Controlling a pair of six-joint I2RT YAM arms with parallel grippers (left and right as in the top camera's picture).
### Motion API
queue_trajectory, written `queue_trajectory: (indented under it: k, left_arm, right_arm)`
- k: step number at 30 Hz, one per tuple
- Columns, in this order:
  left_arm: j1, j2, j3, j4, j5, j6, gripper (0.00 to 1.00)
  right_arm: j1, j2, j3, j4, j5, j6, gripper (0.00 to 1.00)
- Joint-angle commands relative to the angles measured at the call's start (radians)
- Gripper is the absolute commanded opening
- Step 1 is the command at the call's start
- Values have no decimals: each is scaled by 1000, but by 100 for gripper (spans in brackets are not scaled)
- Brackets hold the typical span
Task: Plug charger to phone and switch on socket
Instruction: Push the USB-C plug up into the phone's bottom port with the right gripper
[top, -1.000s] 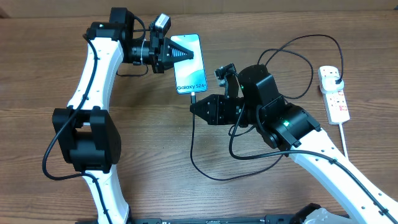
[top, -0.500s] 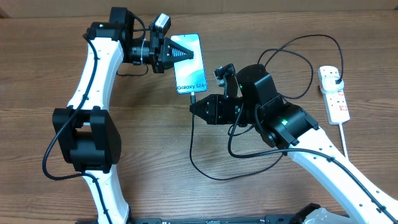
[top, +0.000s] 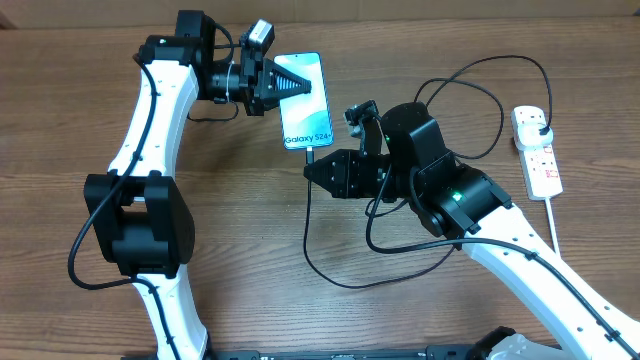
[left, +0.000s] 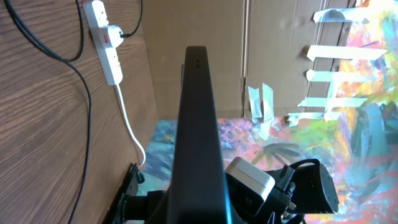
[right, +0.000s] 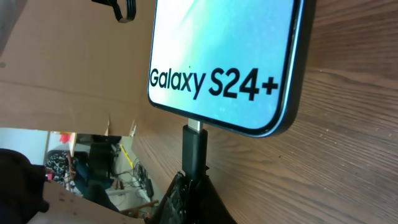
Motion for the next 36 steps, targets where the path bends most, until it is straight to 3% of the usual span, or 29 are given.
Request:
queue_trajectory:
  k: [1,36]
  left_arm:
    - [-14,-8,6,0,54,-6,4]
    - [-26,-8,6,-20,55,-28,4]
  right_arm:
    - [-6,10,-6,24,19,1,4]
    - [-105,47,-6,57,42,-43,4]
